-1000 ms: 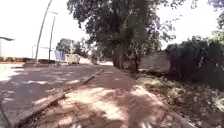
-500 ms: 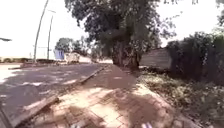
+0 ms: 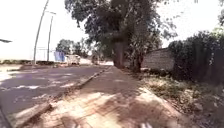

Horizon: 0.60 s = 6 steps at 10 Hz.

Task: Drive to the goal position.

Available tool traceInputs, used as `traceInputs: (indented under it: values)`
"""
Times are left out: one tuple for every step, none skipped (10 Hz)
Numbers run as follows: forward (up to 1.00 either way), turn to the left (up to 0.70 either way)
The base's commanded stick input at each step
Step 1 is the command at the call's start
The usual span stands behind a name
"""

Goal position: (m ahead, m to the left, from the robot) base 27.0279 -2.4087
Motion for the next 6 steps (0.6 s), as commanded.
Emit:
traceInputs:
  values:
    - [0.50, 0.00]
    - [0.50, 0.00]
    - [0.50, 0.00]
    - [0.50, 0.00]
    - [0.50, -0.50]
    - [0.50, -0.50]
